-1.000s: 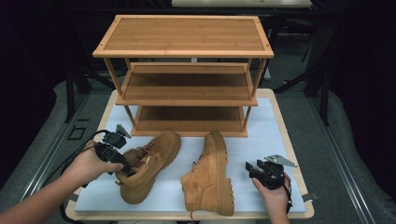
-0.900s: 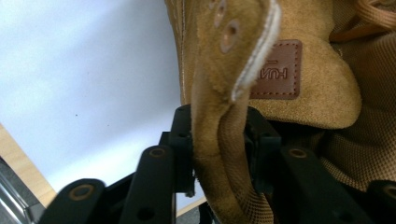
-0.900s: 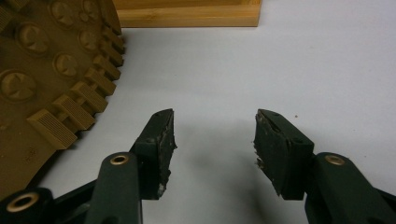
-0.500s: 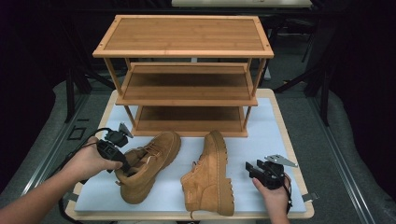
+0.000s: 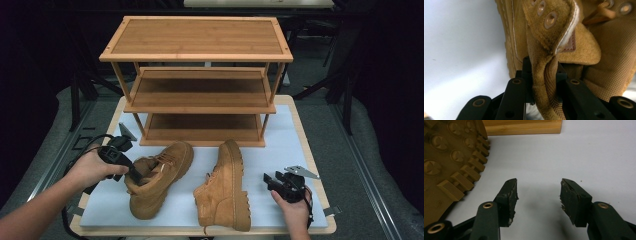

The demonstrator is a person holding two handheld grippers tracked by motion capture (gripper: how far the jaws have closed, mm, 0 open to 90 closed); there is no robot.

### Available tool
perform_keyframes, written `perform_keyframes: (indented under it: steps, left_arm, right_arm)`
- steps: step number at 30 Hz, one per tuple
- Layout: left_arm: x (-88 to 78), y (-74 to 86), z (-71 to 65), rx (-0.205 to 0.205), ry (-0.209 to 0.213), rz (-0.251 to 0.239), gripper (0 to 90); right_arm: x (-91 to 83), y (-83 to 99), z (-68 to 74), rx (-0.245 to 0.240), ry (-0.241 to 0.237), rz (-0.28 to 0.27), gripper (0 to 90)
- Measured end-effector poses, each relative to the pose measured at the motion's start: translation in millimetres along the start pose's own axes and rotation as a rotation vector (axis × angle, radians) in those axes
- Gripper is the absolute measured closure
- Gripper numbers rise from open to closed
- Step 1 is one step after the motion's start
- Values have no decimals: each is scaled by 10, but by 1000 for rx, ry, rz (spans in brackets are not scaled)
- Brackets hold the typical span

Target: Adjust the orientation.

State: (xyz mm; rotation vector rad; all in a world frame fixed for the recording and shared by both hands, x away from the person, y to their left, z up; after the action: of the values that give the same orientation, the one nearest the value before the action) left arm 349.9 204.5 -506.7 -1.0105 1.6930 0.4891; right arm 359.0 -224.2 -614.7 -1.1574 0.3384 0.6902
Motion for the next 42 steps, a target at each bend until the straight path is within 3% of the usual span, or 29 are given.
perform_keyframes:
  steps: [1, 2, 5, 7, 10, 17, 18, 21, 24, 27, 28, 33, 35, 37, 39, 42]
  left_arm:
    - [0, 0, 0, 0, 0, 0, 781]
    - [-26, -2, -5, -26, 22, -12, 782]
    - [-119, 13, -59, -93, 111, -44, 784]
    - [-137, 20, -66, -101, 126, -46, 784]
    - [-255, 43, -109, -145, 175, -79, 784]
    - [-491, 96, -169, -141, 194, -114, 785]
    - [-602, 106, -204, -142, 217, -136, 785]
    - [-705, 106, -233, -144, 225, -157, 785]
    - [-933, 87, -287, -140, 203, -189, 785]
    - [-1032, 73, -319, -137, 195, -205, 784]
    - [-1160, 57, -360, -133, 192, -229, 785]
    - [-1361, 43, -414, -121, 215, -280, 785]
    - [-1495, 30, -468, -103, 237, -328, 787]
    - [-1532, 25, -481, -101, 249, -344, 787]
    - [-1652, -8, -484, -93, 285, -412, 787]
    - [-1704, -69, -467, -79, 297, -455, 787]
  right_arm:
    - [0, 0, 0, 0, 0, 0, 472]
    - [-6, 3, -5, 0, 2, 6, 472]
    - [-2, 4, -11, 3, 4, 6, 472]
    - [-3, 4, -11, 4, 3, 7, 472]
    - [2, -5, -10, 11, -4, -4, 472]
    - [-8, 1, -28, 20, 1, 6, 472]
    - [-1, -7, -23, 26, -7, -4, 472]
    - [-5, -7, -23, 30, -8, -4, 472]
    - [-10, 0, -32, 28, -3, 5, 472]
    - [-11, -3, -35, 29, 0, 2, 472]
    - [-14, -3, -35, 32, -1, 2, 472]
    - [-15, -11, -43, 37, -6, -5, 472]
    - [-4, -18, -42, 41, -11, -18, 472]
    - [-12, -12, -44, 41, -9, -7, 471]
    - [-5, -20, -45, 49, -11, -18, 471]
    - [-12, -13, -51, 52, -7, -6, 471]
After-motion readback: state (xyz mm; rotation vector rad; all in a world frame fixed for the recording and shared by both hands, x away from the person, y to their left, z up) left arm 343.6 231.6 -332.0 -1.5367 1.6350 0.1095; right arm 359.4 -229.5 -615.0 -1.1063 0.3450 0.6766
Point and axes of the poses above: each handheld gripper's, and its own axes: x roughly forward along the jaws, y roughly out of its underside, z roughly to its left, the point moved 9 cm from there along x, roughly forward along the jaws, and after that the axes turned 12 degrees about x, right-handed, at the moved point
